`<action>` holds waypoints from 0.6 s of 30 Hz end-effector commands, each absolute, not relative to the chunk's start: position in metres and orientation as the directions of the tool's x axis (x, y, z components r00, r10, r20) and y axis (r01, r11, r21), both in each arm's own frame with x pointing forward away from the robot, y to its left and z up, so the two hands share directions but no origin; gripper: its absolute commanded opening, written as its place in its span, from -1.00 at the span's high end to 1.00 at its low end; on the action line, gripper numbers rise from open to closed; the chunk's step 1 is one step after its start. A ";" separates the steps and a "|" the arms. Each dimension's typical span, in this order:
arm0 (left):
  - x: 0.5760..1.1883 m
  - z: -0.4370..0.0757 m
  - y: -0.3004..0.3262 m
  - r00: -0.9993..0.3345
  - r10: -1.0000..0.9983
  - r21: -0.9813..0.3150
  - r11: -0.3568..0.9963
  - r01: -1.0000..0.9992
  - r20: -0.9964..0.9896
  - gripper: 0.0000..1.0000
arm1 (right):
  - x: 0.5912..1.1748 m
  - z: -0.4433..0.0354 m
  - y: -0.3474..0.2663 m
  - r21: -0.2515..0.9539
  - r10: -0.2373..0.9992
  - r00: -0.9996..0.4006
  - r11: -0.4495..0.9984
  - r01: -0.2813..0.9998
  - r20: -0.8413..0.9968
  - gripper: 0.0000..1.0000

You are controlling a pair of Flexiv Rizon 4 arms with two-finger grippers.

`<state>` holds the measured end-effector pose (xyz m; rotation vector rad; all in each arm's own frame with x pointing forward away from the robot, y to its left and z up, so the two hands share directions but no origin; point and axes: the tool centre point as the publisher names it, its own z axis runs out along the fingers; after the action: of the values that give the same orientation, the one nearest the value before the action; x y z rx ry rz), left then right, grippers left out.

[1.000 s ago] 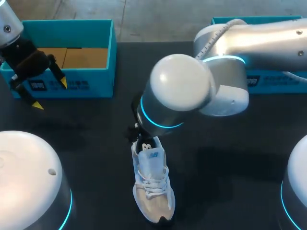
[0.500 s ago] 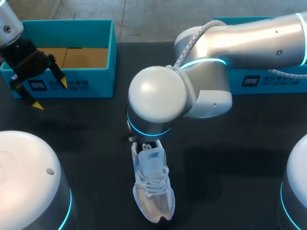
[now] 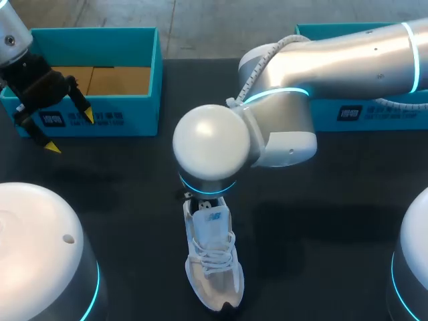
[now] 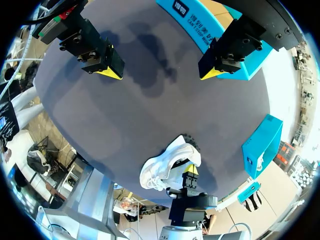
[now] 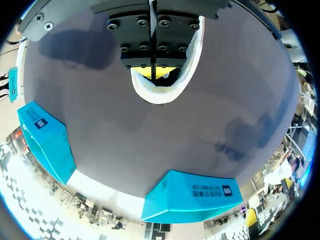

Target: Take the shoe out of the shoebox, open the shoe tongue, remove and reinsert the insole, then place the shoe into the shoebox

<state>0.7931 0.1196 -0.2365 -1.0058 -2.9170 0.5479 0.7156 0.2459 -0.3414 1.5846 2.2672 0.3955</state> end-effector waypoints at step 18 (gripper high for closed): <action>0.793 -0.236 0.120 -0.794 0.599 -0.325 0.734 0.596 -0.104 -1.00 | 0.721 -0.374 0.249 0.371 0.934 -0.276 0.344 0.862 -0.225 1.00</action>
<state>0.7931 0.1196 -0.2367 -1.0057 -2.9173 0.5485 0.7216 0.2502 -0.3685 1.5739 2.2181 0.2384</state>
